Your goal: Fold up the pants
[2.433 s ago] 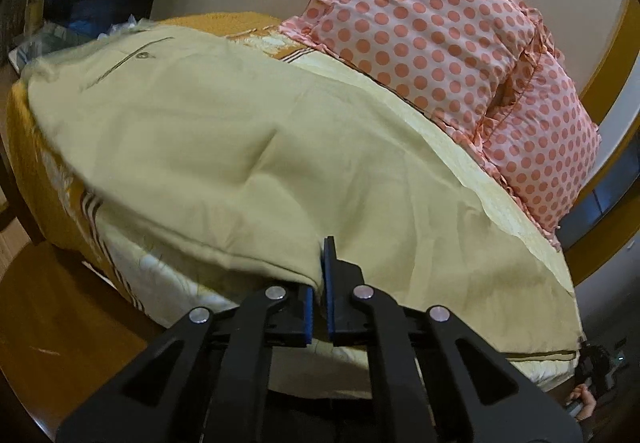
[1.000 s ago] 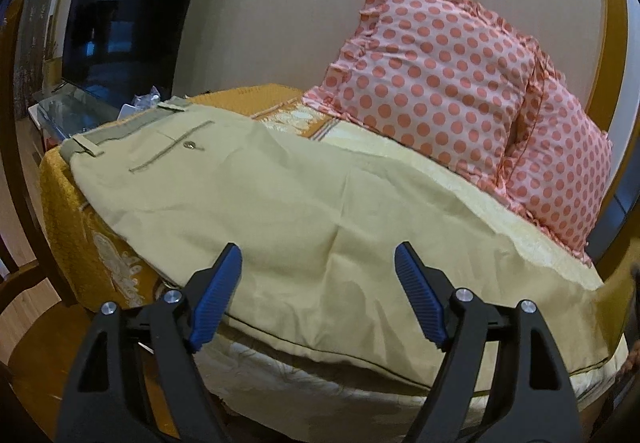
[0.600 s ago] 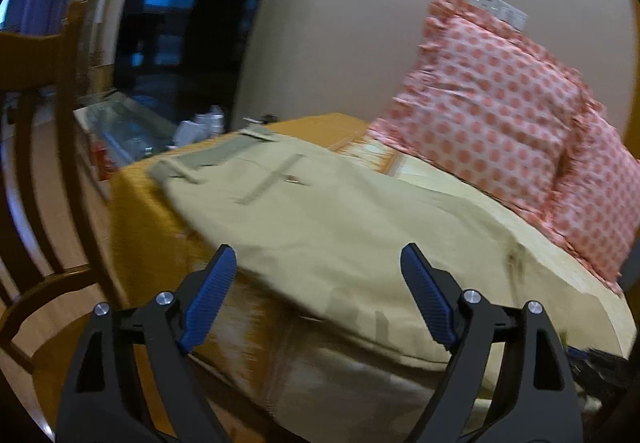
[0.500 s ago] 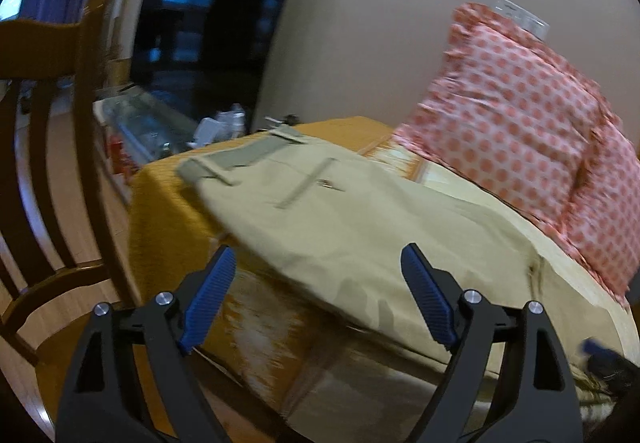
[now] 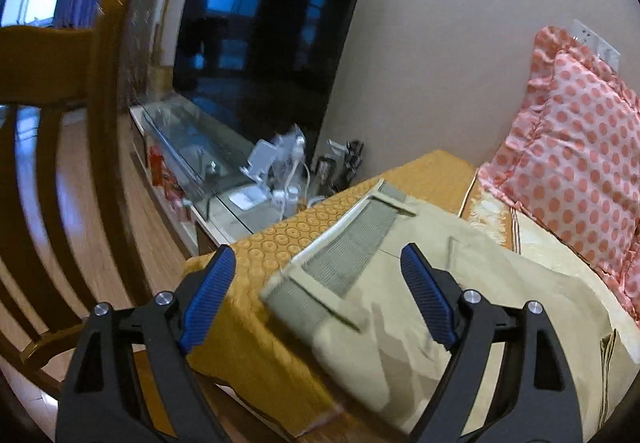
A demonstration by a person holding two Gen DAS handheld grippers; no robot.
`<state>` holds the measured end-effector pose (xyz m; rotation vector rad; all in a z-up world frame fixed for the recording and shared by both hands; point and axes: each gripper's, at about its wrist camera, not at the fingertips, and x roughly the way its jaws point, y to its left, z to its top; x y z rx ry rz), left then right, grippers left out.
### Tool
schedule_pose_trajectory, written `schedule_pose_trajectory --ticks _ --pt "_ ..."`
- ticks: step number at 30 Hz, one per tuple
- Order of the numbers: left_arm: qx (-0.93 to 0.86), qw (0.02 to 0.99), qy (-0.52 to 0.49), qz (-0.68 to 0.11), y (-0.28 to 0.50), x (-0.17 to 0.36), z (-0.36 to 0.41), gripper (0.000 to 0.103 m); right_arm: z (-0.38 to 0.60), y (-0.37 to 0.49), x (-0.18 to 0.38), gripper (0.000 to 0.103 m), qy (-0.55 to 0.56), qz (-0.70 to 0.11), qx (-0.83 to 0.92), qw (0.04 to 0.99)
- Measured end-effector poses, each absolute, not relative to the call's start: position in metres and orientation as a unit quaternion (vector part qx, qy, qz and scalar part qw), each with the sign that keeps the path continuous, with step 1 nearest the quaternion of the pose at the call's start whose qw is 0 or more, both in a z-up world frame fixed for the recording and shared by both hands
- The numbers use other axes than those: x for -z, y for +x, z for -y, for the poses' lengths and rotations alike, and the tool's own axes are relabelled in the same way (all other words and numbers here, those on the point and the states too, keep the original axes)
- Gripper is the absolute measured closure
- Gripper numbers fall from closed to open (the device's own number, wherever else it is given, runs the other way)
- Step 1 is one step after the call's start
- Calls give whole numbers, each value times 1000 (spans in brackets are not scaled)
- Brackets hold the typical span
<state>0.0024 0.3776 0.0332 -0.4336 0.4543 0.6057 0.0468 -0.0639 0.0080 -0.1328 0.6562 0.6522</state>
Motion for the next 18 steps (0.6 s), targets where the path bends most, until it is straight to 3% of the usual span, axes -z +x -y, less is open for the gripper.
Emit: schedule_pose_trajectory --ticks 3,11,14,18 --pt "-261 904 -249 -229 4 -21 -383 20 64 48 -5 24 -61 -315 -318 892" --pt "-207 928 -232 -204 0 -11 -336 17 68 47 -3 22 -59 -311 -322 892" --pt "-188 920 -277 -203 2 -14 -329 17 68 47 -3 22 -58 -310 -323 892" --pt "-192 892 -364 -185 -19 -14 -326 25 67 47 -3 22 -56 -308 -323 893"
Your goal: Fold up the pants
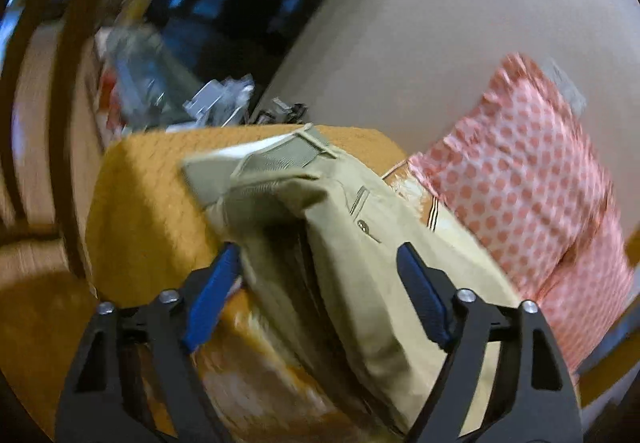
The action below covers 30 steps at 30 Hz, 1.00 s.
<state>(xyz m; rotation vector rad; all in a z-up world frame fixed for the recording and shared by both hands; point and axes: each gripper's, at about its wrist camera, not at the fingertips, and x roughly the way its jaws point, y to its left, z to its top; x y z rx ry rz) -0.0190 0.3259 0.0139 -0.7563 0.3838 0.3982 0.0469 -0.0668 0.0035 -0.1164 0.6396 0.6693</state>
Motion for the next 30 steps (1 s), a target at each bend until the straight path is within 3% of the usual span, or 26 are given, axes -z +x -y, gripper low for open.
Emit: schedule_pose_trajectory --ticks 8,11,12,15,17,21,26,30 --pt "-173 882 -393 -192 -4 -15 -318 25 69 48 -4 20 -50 -307 -330 891" --pt "-184 865 -427 -187 1 -14 -340 34 72 45 -4 16 -45 -308 -339 888" --pt "-188 858 -441 -184 2 -12 -349 40 74 44 -4 15 -42 -308 -343 887" --pt "-207 837 -461 -211 12 -2 -371 94 83 40 -5 15 -25 -305 -353 884" --pt "-212 838 -451 -223 16 -9 -369 96 96 37 -7 15 -3 -303 -363 881" --pt "-210 895 -325 -225 32 -67 -319 97 132 32 -13 15 36 -286 -348 892" --pt "-77 965 -134 -213 67 -138 -165 97 205 30 -17 15 120 -269 -276 915" --pt "100 965 -51 -236 72 -137 -36 96 261 25 -20 12 189 -257 -214 923"
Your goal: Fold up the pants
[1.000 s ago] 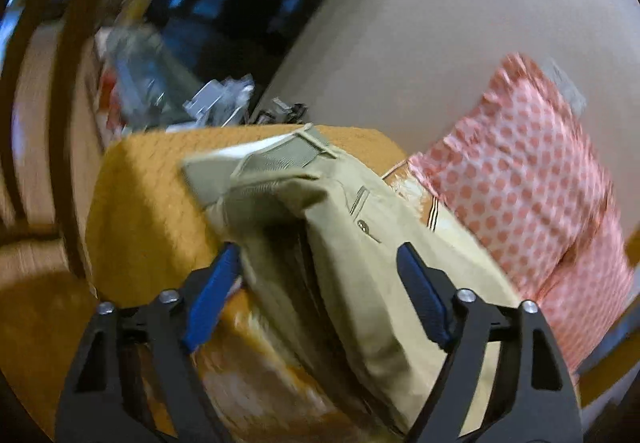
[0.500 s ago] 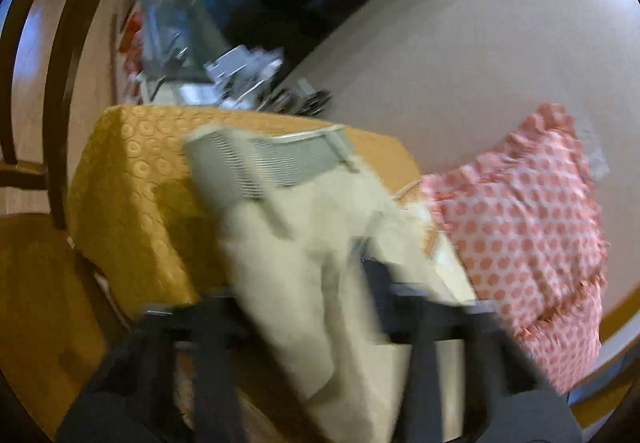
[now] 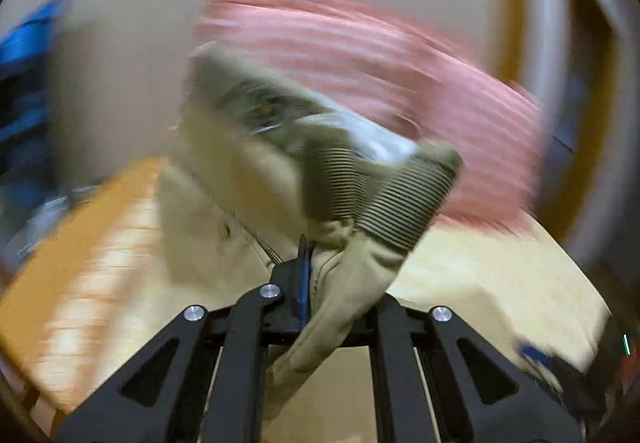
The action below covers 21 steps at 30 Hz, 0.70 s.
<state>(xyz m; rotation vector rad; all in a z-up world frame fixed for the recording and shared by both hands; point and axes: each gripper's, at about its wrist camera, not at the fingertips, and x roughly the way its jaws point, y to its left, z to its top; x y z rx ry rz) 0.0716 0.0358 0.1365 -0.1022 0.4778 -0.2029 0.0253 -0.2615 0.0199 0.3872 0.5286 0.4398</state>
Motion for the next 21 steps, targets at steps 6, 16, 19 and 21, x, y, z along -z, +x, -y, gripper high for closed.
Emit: schedule_pose_trajectory --ticks 6,16,19,21 --pt "275 898 37 -342 55 -54 92 96 333 19 -16 8 287 -250 -156 911" --pt "252 902 100 -335 30 -30 128 86 336 84 -17 13 348 -327 -234 847" --pt "291 893 30 -342 32 -49 91 61 321 108 -9 24 314 -382 -223 840" --pt "303 889 -51 -339 42 -65 42 41 316 115 -7 28 298 -394 -223 841"
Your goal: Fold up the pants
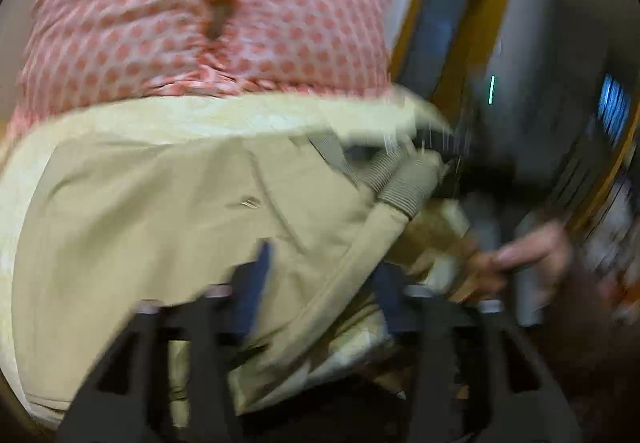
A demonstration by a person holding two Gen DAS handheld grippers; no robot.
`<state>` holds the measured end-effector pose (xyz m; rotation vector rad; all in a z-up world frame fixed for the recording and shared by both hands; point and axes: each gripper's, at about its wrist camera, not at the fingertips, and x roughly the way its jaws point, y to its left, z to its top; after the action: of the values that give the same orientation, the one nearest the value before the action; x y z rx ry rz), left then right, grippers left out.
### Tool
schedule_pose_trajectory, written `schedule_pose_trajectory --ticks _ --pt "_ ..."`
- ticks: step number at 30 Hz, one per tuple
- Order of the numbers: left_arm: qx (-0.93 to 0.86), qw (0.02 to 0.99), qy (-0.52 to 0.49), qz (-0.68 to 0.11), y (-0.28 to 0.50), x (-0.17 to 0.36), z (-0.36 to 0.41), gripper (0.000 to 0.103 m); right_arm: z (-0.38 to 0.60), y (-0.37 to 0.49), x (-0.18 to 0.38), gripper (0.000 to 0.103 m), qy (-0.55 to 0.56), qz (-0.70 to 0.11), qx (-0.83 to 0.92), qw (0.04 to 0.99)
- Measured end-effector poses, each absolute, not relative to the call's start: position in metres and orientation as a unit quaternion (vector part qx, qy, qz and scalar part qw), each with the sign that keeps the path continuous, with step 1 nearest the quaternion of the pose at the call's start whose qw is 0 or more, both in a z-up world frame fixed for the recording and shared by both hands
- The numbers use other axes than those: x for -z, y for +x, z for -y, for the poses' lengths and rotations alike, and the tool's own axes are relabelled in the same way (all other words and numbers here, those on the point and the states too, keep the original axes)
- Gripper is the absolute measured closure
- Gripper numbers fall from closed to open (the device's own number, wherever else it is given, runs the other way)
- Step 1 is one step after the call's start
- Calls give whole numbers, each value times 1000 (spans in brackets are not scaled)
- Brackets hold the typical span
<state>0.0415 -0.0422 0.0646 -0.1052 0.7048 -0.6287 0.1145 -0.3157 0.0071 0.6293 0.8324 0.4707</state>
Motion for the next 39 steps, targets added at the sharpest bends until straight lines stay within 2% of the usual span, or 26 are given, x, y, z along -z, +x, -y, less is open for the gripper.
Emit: schedule_pose_trajectory --ticks 3,6,9,10,11,12,17,18,19,20,21,22,24,25,32,35,37,38,39 --pt "240 909 -108 -324 61 -78 -22 40 308 120 -7 34 274 -403 -230 842" --pt "164 920 -139 -328 93 -81 -84 40 298 124 -4 34 255 -408 -236 844" --pt "122 911 -138 -369 130 -68 -117 40 296 131 -3 35 250 -406 -233 847" --pt "124 901 -142 -390 145 -59 -124 40 294 133 -1 41 250 -409 -240 844" --pt "129 894 -145 -404 152 -55 -126 40 294 134 -1 55 254 -410 -252 839" --pt "139 883 -154 -422 164 -47 -128 40 294 135 -1 62 257 -412 -260 835" --pt "195 846 -174 -465 190 -27 -120 40 306 146 8 67 297 -417 -269 816" --pt "201 845 -174 -463 194 -27 -118 37 305 148 8 67 294 -420 -273 814" --pt "208 841 -178 -466 200 -26 -116 36 303 150 9 72 291 -421 -278 813" --pt "213 836 -190 -469 207 -25 -117 37 303 153 11 86 297 -421 -294 805" --pt "216 829 -201 -475 213 -24 -118 59 304 154 12 89 305 -420 -301 800" --pt "218 822 -209 -482 220 -22 -119 84 305 156 12 90 311 -420 -307 795" --pt "225 820 -217 -480 228 -25 -121 95 306 162 6 91 315 -418 -316 792" --pt "224 824 -206 -477 232 -31 -118 96 306 168 1 92 314 -415 -320 792" --pt "177 875 -161 -421 300 -70 -95 98 309 250 -42 93 281 -363 -277 844" --pt "129 896 -130 -404 337 -70 -80 91 311 291 -38 92 273 -364 -223 862" --pt "62 902 -82 -420 356 -63 -70 85 307 307 -28 87 235 -407 -173 866" --pt "36 905 -59 -419 355 -64 -69 85 307 308 -24 80 215 -429 -149 865" --pt "23 912 -44 -407 348 -67 -71 78 310 303 -24 76 206 -432 -138 867"
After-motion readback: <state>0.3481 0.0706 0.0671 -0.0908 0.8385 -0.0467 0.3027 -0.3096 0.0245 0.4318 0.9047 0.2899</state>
